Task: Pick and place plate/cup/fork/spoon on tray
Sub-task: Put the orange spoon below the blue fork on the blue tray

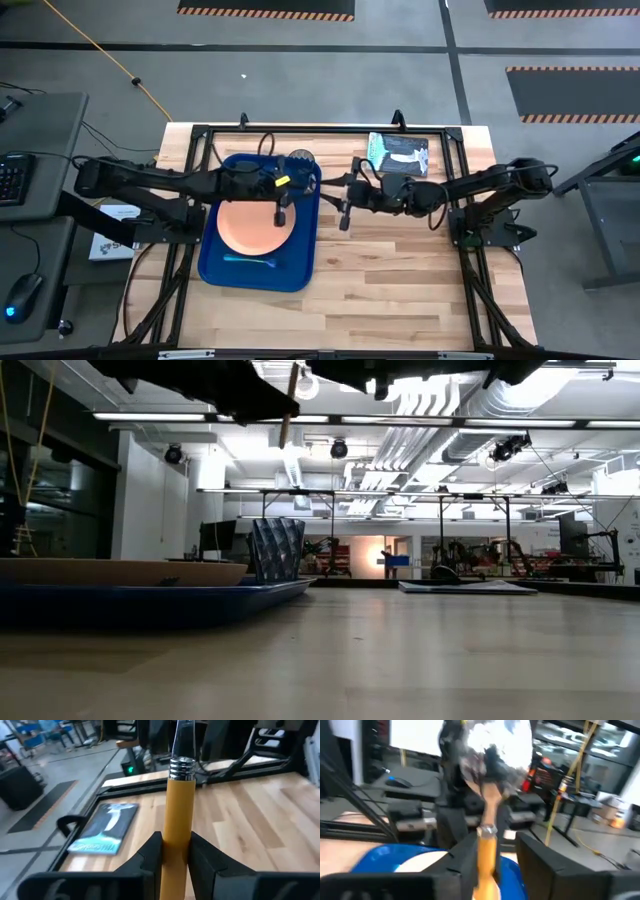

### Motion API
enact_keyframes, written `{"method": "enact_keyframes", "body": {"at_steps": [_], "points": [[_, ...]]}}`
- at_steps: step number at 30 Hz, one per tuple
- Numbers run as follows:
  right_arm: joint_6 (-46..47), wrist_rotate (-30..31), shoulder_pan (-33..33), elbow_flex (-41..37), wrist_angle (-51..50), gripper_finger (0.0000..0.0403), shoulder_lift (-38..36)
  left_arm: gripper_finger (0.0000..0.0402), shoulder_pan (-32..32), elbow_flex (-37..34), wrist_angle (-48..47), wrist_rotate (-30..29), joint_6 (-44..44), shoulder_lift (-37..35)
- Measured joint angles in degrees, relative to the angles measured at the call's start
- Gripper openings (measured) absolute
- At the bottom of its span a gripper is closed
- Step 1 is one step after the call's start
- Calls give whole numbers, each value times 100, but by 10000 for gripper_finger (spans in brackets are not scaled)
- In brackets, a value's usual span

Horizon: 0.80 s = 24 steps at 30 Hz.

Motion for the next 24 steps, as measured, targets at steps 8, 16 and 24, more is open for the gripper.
{"method": "enact_keyframes", "body": {"at_steps": [8,16,24], "points": [[148,564,4,2,-897,196,-374,54,-60,-1,-1756,-889,-397,-1022],[200,583,7,2,-1376,206,-543,54,-1203,323,-4054,-887,-2126,-1455],[236,583,7,2,-1492,206,-547,54,-3206,384,-4575,-703,-3998,-382]]}}
